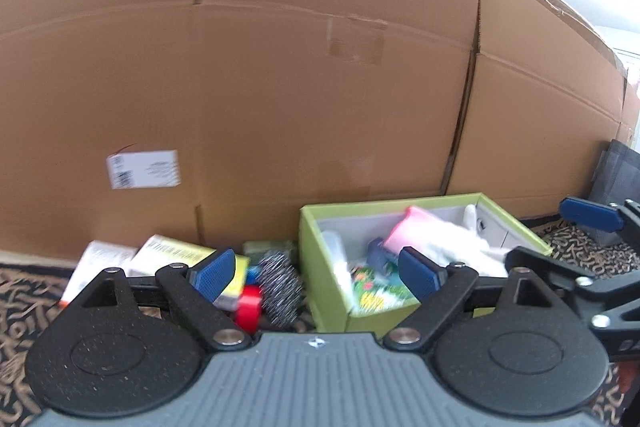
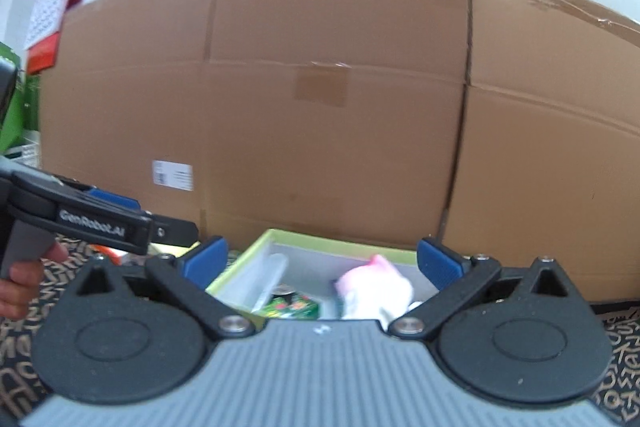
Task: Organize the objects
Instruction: 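Carry the tube and glove into the shoebox and open both grippers, then grasp the orange-white medicine box with the left gripper while the right grasps the yellow box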
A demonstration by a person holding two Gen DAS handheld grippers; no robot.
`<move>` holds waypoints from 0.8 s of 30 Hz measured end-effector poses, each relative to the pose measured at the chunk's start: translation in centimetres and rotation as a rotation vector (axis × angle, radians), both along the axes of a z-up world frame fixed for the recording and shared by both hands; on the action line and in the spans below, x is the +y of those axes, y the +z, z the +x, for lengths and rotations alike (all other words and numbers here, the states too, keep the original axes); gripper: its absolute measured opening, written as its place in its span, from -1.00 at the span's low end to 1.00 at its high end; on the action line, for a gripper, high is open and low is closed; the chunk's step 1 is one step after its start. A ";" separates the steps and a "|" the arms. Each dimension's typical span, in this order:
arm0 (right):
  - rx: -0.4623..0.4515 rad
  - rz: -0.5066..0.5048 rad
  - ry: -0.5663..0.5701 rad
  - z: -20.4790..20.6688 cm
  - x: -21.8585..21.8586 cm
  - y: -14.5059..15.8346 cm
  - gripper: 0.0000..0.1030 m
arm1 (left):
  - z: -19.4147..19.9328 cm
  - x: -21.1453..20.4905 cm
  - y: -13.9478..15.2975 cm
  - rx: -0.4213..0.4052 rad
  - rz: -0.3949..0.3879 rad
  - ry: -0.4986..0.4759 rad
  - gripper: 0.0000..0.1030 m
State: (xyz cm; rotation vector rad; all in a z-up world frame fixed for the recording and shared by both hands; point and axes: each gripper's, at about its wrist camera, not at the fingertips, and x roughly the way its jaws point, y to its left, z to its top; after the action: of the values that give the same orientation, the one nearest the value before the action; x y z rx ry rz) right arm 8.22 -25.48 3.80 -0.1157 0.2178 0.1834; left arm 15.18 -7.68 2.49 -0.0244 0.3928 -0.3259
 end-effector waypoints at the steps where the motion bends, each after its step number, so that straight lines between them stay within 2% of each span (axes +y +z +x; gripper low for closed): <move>1: 0.004 0.002 0.010 -0.7 0.5 -0.1 1.00 | -0.6 0.7 -0.3 0.003 0.006 0.017 0.78; 7: 0.089 0.020 0.089 -3.2 4.2 -2.0 1.00 | -2.2 6.1 -2.5 0.056 0.066 0.138 0.78; 14: 0.200 0.002 0.208 -1.5 9.9 -4.0 1.00 | 2.2 13.7 -5.5 0.167 0.092 0.351 0.78; 18: 0.233 -0.027 0.267 0.7 12.7 -4.1 1.00 | 5.9 15.6 -7.0 0.215 0.127 0.394 0.78; 24: 0.258 -0.132 0.316 6.4 16.7 -3.7 1.00 | 10.1 14.9 -8.1 0.204 0.204 0.349 0.78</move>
State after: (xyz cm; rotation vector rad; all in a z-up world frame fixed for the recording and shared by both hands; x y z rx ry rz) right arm 14.66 -8.82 0.09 -0.2583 0.4692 0.5002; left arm 25.33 7.21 -5.60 0.0734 0.6125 0.0630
